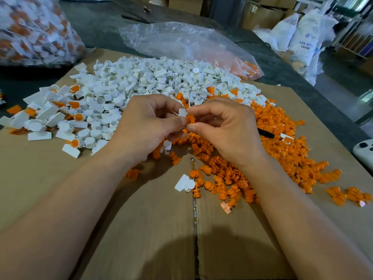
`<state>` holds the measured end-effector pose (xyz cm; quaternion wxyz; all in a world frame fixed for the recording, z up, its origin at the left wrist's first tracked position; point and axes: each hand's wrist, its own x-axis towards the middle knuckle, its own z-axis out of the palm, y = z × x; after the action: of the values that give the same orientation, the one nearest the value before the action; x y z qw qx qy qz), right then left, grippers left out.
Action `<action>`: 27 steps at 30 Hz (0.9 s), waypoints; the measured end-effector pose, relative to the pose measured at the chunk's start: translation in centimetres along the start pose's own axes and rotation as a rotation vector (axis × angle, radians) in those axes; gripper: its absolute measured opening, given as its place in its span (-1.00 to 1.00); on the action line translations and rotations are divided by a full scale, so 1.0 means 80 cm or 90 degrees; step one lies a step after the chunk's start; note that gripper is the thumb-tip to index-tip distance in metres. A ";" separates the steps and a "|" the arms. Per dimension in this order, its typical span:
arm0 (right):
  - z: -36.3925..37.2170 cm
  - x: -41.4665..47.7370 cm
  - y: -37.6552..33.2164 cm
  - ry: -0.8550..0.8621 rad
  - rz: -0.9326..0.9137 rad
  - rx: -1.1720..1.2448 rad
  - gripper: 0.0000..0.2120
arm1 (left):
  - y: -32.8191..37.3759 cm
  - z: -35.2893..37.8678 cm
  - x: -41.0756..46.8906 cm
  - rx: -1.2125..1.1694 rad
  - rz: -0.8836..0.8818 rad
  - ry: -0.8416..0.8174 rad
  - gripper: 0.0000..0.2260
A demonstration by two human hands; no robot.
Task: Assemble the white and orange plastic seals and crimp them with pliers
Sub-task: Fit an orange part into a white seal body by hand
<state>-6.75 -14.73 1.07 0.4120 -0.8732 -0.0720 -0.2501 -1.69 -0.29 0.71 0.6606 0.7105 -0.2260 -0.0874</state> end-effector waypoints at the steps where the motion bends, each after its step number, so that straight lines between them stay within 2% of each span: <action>1: 0.000 0.000 0.000 0.002 0.004 0.007 -0.68 | 0.000 0.000 0.000 -0.001 0.003 -0.001 -0.87; 7: 0.001 0.000 0.001 0.007 0.047 0.047 -0.67 | -0.002 -0.001 -0.001 -0.006 0.021 -0.016 -0.86; 17: -0.002 0.002 0.003 -0.007 0.042 0.040 -0.65 | -0.004 0.000 0.000 -0.024 0.017 -0.027 -0.87; 22: -0.002 0.002 0.004 -0.006 0.076 0.061 -0.74 | -0.004 0.001 -0.001 -0.024 0.019 -0.034 -0.86; 27: -0.003 0.001 0.002 -0.012 0.021 0.038 -0.66 | -0.004 0.002 0.000 -0.039 0.002 -0.028 -0.87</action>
<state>-6.68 -15.00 1.13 0.4414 -0.8639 -0.0687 -0.2326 -1.73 -0.43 0.37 0.6773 0.6873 -0.2388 -0.1089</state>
